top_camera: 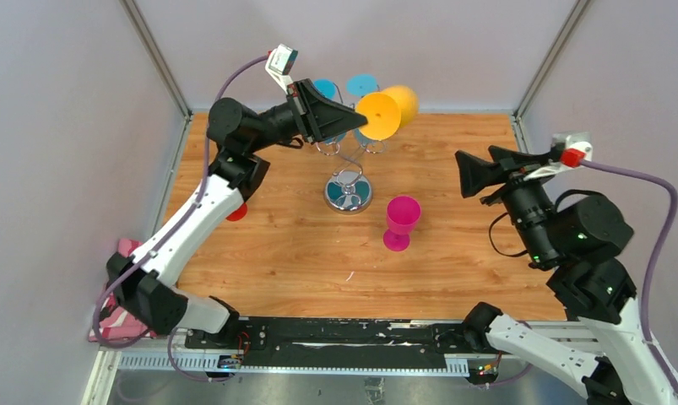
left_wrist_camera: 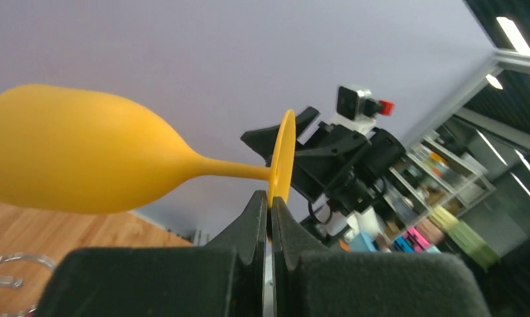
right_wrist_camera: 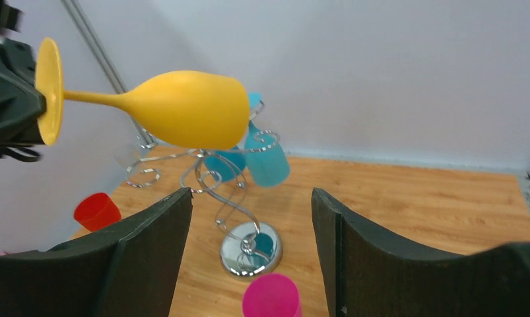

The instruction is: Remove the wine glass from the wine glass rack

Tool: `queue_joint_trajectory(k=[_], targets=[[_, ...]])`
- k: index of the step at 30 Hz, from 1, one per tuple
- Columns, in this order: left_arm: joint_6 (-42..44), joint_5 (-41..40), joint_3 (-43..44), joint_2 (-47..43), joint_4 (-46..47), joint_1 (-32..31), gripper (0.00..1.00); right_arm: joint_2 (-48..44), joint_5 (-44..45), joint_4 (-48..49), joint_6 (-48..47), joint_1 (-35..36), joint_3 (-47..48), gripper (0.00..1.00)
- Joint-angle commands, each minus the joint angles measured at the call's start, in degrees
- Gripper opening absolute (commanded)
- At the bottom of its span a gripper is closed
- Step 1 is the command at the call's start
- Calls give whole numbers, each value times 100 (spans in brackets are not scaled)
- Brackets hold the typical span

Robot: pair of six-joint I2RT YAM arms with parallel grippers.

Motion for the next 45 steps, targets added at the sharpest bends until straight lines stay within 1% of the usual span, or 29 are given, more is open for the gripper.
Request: queue_joint_trajectory(k=[1, 3, 4, 8, 10, 13, 16, 18, 22, 26, 29, 31, 33, 34, 35, 36, 37, 39, 41, 42, 43, 45], targets=[[-1701, 1542, -88, 357, 4955, -11, 0, -83, -598, 386, -498, 90, 446, 72], [-2959, 1696, 9, 748, 6807, 46, 0, -31, -585, 371, -568, 85, 507, 72], [-3042, 1864, 34, 810, 6952, 50, 0, -3, -639, 365, -572, 88, 531, 72], [-2158, 2374, -400, 497, 6966, 9, 0, 196, -1338, 378, -460, 88, 667, 73], [-2022, 2621, -503, 342, 6959, -12, 0, 353, -1644, 383, -467, 85, 767, 73], [-1884, 2680, -704, 82, 6958, -13, 0, 623, -2126, 377, -454, 88, 967, 74], [-1820, 2736, -830, -80, 6959, -3, 0, 1060, -2399, 238, -361, 31, 1373, 75], [-1857, 2780, -835, -73, 6961, 22, 0, 1231, -2863, 285, -273, -94, 1565, 75], [-1885, 2805, -920, -145, 6963, 185, 0, 1213, -3490, 343, -228, -426, 1913, 77], [-1921, 2866, -936, -234, 6960, 324, 0, 1458, -4005, 143, -283, -475, 2369, 77], [-1997, 2877, -941, -337, 6958, 640, 0, 1659, -4311, -71, -162, -608, 2755, 77], [-2019, 2864, -948, -402, 6958, 959, 0, 1872, -4965, -149, 73, -909, 3119, 77], [-1970, 2854, -991, -447, 6958, 1177, 0, 2217, -5904, -160, 561, -1487, 3500, 76], [-1955, 2819, -1009, -446, 6962, 1302, 0, 2440, -6436, -4, 956, -1882, 3643, 74], [-1961, 2721, -1023, -413, 6958, 1428, 0, 2681, -6984, 354, 1468, -2259, 3652, 71], [-1984, 2656, -1029, -373, 6958, 1536, 0, 2798, -7385, 857, 2025, -2617, 3473, 66], [-2008, 2626, -1008, -321, 6962, 1592, 0, 2881, -7700, 1505, 2603, -2901, 3225, 64], [-2027, 2585, -951, -209, 6959, 1623, 0, 3007, -8012, 2409, 3471, -3347, 2819, 62], [-2001, 2514, -913, -138, 6966, 1620, 0, 3242, -8214, 2671, 3714, -3640, 2664, 63], [-2002, 2502, -885, -101, 6959, 1618, 0, 3374, -8374, 2992, 3916, -3727, 2550, 64], [-2010, 2511, -853, -57, 6958, 1616, 0, 3489, -8559, 3411, 4235, -3811, 2392, 64], [-2067, 2561, -797, 15, 6958, 1616, 0, 3568, -8740, 4562, 4925, -3974, 1964, 64]])
